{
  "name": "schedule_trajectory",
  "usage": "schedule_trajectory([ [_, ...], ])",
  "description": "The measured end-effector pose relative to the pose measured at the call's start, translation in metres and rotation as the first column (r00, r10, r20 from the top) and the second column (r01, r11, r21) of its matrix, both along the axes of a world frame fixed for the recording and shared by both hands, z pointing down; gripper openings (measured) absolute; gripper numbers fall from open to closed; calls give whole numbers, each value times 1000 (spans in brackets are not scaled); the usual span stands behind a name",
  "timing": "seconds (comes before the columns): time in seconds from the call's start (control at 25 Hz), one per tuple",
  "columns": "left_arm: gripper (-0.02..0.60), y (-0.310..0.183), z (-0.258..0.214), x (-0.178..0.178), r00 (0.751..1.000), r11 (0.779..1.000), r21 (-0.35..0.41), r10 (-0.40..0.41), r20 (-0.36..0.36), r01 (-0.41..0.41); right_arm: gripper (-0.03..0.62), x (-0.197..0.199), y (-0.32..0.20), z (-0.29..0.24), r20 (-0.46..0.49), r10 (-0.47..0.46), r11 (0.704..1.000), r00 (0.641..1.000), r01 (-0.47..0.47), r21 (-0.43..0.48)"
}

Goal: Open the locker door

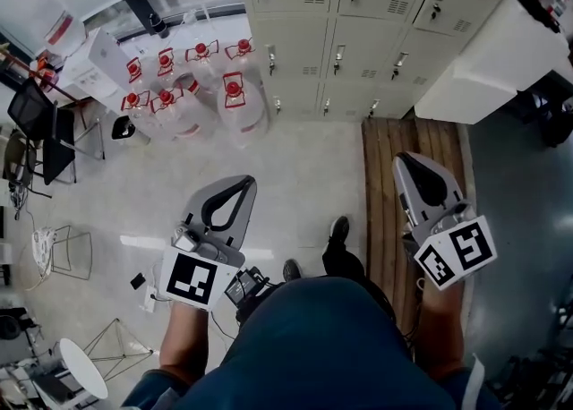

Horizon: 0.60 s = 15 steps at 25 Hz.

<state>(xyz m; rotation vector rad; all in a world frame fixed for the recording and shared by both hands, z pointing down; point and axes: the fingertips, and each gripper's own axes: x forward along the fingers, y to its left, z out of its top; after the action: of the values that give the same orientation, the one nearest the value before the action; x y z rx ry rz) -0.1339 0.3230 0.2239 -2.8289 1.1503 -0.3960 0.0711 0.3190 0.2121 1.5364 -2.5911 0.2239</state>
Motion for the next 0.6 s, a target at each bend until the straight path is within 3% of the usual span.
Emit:
schedule_trajectory([
  [0.6,17,-122,1,94,990,990,-5,-141,9,141,37,72,-154,16,18,-168,985,986,169,-21],
])
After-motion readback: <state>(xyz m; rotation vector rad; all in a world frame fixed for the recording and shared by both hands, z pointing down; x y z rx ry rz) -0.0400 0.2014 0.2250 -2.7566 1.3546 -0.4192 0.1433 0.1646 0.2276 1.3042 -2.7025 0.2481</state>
